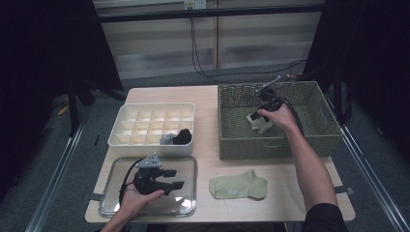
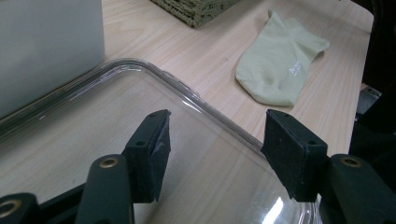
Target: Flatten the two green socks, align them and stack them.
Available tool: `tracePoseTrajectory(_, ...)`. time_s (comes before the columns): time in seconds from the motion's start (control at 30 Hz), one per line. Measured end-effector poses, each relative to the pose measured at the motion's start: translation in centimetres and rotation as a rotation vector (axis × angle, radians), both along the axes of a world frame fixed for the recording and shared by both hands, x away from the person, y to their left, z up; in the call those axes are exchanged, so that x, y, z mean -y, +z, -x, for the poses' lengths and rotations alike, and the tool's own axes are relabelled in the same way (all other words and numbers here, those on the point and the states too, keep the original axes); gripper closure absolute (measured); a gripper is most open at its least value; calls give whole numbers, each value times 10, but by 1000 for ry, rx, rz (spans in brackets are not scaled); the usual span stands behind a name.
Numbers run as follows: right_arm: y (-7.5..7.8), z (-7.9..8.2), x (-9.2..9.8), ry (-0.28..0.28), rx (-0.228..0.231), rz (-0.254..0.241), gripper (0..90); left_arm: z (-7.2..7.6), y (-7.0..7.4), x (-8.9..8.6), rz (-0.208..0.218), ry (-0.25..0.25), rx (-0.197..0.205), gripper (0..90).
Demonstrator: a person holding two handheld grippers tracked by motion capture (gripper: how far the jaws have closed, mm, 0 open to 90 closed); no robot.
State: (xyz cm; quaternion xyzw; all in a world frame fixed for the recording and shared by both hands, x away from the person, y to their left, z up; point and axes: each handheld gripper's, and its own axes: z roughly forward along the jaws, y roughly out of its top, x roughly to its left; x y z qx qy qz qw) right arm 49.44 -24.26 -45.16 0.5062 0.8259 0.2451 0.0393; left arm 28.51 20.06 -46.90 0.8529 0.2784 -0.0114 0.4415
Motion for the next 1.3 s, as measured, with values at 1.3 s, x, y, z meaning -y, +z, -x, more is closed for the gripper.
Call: tracePoseTrajectory(1.3, 4, 5, 2, 0, 4, -60, 865, 1, -2, 3, -17, 11, 1, 397)
